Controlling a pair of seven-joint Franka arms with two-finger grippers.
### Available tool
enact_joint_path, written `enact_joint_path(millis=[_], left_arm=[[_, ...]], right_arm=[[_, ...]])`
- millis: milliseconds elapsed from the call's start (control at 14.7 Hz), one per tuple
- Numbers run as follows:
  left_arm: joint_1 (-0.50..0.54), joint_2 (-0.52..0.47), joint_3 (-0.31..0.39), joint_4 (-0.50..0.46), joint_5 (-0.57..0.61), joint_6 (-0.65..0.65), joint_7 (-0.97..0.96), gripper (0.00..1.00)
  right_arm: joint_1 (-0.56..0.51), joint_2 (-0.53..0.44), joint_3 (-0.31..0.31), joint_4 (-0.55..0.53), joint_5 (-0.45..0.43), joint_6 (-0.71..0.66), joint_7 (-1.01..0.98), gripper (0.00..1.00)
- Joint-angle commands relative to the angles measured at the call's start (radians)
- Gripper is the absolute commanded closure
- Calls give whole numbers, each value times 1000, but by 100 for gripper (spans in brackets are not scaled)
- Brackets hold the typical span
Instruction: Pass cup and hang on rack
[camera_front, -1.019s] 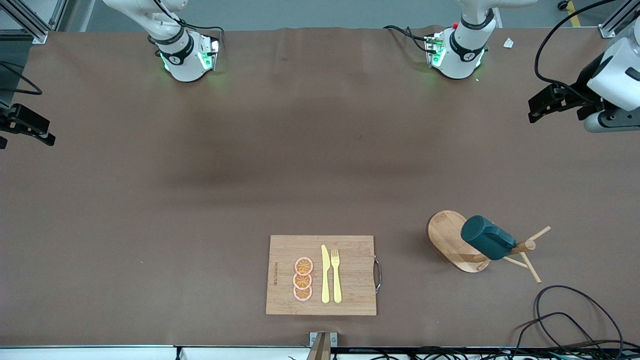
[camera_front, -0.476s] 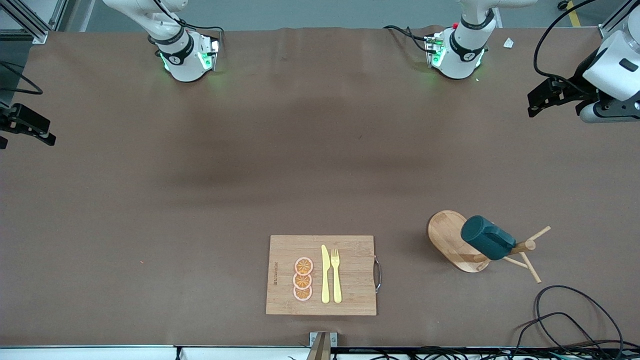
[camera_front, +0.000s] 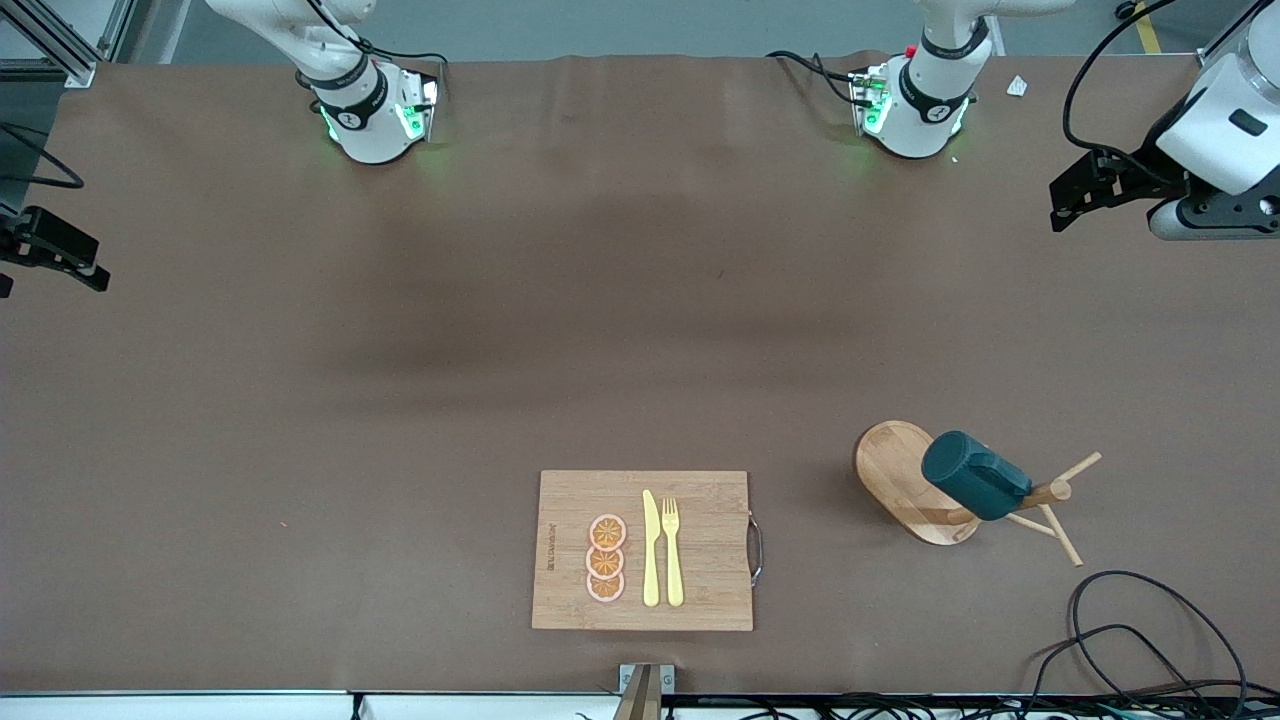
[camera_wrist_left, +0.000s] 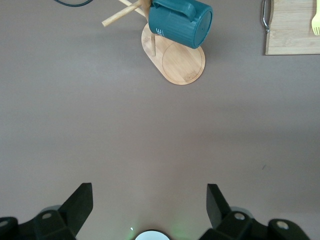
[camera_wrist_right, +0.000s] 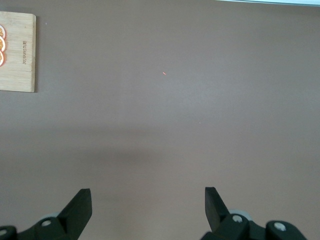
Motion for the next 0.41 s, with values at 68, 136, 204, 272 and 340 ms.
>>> enact_joint_path(millis=[68,136,204,272,340], left_arm=[[-3,3,3,11,-4,4,-1,0],[-3,6,2,11,-3,4,-3,0],[0,14,3,14,-9,4,-4,0],[5,14,3,15,-12,4,-4,0],[9,14,3,18,-12,4,-4,0]], right_arm=[[-5,-12,11,-2,-13,-13,85,0],[-4,-12,12,0,-13,-32,120,0],[-5,-12,12,0,-10,-52,133,0],[-5,-12,12,0,-10,-52,134,0],[-5,-12,12,0,-10,-52,133,0]])
